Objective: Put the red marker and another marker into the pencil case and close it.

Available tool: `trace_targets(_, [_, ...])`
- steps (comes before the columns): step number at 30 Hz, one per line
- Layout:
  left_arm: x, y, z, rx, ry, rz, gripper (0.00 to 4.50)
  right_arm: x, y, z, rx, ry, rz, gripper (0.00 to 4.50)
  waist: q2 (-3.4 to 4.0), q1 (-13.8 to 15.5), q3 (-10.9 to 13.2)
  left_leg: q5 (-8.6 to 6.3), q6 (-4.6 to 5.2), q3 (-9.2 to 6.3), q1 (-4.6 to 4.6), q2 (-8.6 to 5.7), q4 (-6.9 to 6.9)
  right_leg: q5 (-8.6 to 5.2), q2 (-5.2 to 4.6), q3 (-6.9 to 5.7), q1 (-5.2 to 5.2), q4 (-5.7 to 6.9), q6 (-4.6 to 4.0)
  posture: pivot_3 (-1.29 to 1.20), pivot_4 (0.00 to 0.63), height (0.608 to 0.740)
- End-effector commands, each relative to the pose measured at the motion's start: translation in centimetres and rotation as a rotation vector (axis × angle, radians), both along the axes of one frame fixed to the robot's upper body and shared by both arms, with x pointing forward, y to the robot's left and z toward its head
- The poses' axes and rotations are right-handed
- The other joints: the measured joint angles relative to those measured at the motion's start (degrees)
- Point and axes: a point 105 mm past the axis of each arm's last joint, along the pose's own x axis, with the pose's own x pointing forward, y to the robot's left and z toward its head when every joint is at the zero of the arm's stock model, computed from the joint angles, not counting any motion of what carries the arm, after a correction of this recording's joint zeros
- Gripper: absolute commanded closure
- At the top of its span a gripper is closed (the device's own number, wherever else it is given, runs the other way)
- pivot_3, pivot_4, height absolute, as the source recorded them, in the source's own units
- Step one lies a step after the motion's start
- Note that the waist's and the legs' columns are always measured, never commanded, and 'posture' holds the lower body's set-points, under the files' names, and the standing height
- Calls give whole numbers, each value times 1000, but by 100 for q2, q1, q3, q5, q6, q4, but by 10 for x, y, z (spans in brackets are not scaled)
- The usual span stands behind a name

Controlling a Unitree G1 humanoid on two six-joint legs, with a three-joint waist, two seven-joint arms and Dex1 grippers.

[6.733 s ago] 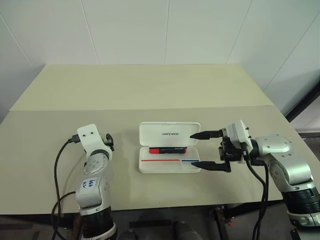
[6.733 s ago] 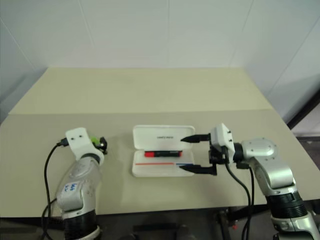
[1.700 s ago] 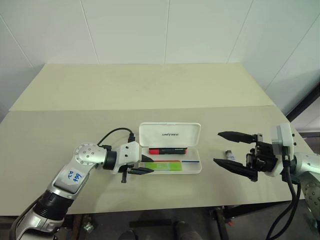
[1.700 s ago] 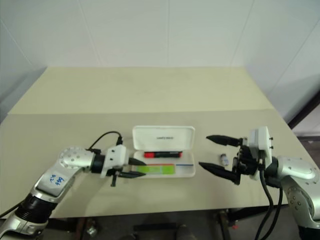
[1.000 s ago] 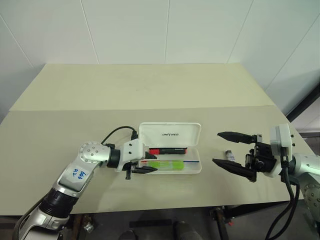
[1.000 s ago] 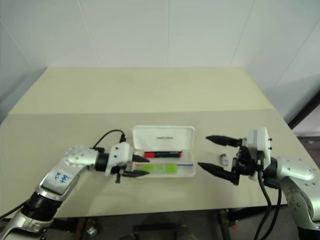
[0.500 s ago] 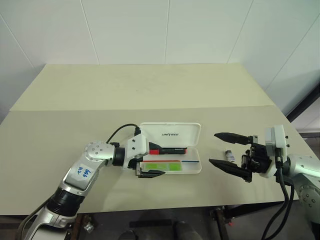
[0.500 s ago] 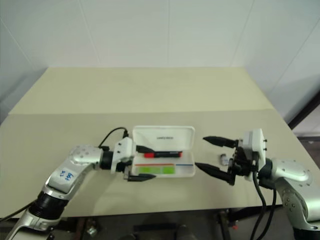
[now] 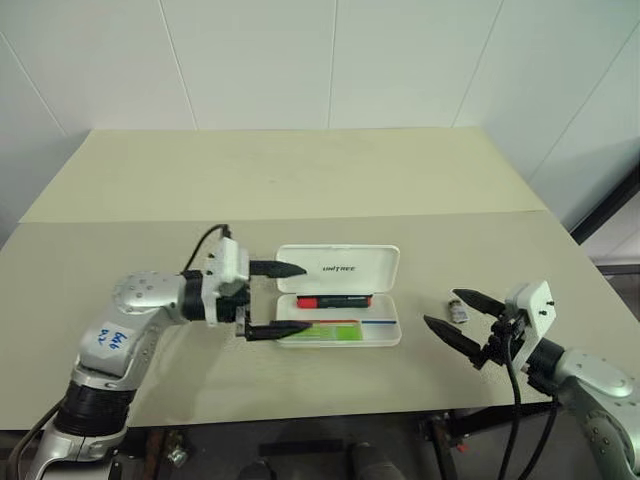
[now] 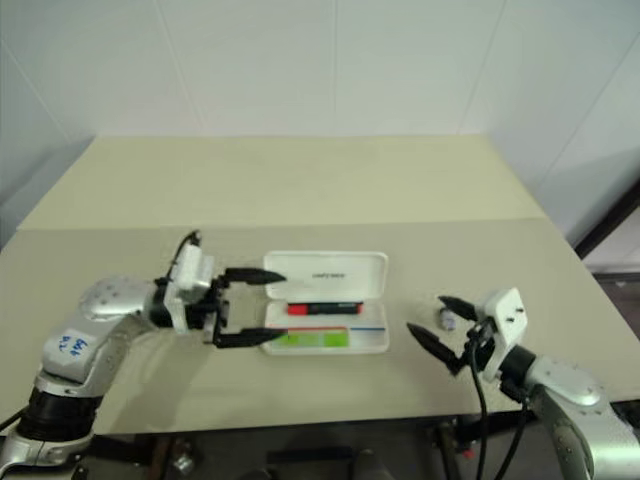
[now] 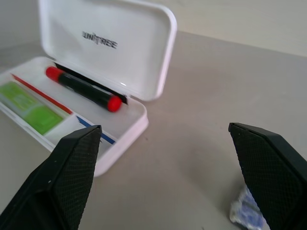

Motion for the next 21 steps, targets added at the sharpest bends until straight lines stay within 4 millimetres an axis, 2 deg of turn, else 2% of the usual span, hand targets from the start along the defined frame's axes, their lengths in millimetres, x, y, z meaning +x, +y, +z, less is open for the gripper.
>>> trace_targets(1, [-6,9,15,-12,-10,-40,26,4,-8,4,-5,-48,-77,0,0,-15,0,0,0,0,0,0,0,0,0,0,0,0,0,0,150,740])
trace_targets(7, [-5,17,19,17,-41,-42,26,19,-22,-10,-18,-40,-184,0,0,-11,0,0,0,0,-2,0,0,-1,0,0,0,-1,1,0,150,740])
trace_targets(16, [-3,17,23,28,-85,-40,26,35,-39,-33,-24,11,-290,0,0,-18,0,0,0,-1,-1,1,-1,5,0,-1,-1,2,14,0,150,740])
trace_targets(19, [-3,17,24,29,-96,-36,0,36,-35,-36,-3,25,-277,661,0,-24,0,0,0,0,-1,1,-2,6,0,-1,-2,3,14,0,150,740])
trace_targets(21, [-3,17,23,31,-104,-33,0,37,-32,-38,-8,26,-274,1343,1,-25,0,0,0,-1,0,1,-2,7,1,-1,-2,4,16,0,150,740])
